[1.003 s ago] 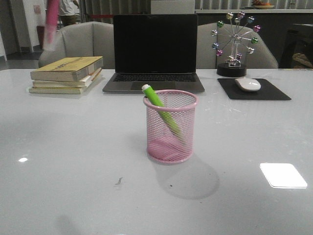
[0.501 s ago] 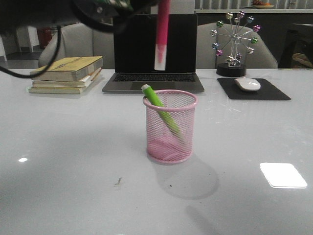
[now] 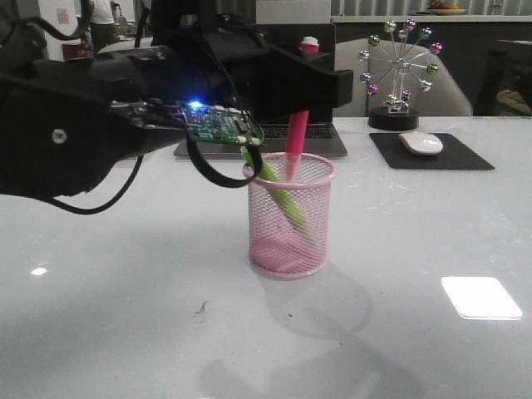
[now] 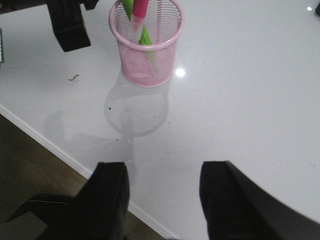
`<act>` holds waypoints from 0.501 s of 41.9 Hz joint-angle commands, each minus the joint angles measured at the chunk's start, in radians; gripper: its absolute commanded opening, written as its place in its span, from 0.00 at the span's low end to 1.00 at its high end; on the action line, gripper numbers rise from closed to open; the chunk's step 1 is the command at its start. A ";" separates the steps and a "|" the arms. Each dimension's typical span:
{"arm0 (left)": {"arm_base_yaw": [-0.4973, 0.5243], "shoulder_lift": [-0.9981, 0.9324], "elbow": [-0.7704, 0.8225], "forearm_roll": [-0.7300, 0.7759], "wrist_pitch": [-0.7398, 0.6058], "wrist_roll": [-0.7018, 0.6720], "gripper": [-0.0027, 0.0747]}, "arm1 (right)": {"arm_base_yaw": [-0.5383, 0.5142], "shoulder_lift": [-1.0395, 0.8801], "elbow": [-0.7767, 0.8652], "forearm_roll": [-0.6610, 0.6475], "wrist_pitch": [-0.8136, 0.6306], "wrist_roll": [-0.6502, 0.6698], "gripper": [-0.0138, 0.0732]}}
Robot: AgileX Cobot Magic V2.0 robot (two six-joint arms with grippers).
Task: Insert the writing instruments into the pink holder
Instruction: 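Lower the magenta marker into the holder and open the left gripper, then withdraw the left gripper away from the holder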
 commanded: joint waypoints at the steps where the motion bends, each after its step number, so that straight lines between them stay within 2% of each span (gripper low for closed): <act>1: -0.009 -0.048 -0.028 0.005 -0.088 -0.005 0.45 | -0.002 -0.011 -0.028 -0.010 -0.060 -0.003 0.67; 5: -0.009 -0.048 -0.028 0.005 -0.076 -0.005 0.54 | -0.002 -0.011 -0.028 -0.010 -0.060 -0.003 0.67; 14: -0.006 -0.110 -0.041 0.020 0.076 0.008 0.54 | -0.002 -0.011 -0.028 -0.010 -0.059 -0.003 0.67; 17: -0.006 -0.161 -0.057 0.020 0.178 0.050 0.54 | -0.002 -0.011 -0.028 -0.010 -0.059 -0.003 0.67; 21: -0.006 -0.252 -0.096 0.020 0.407 0.131 0.54 | -0.002 -0.011 -0.028 -0.010 -0.059 -0.003 0.67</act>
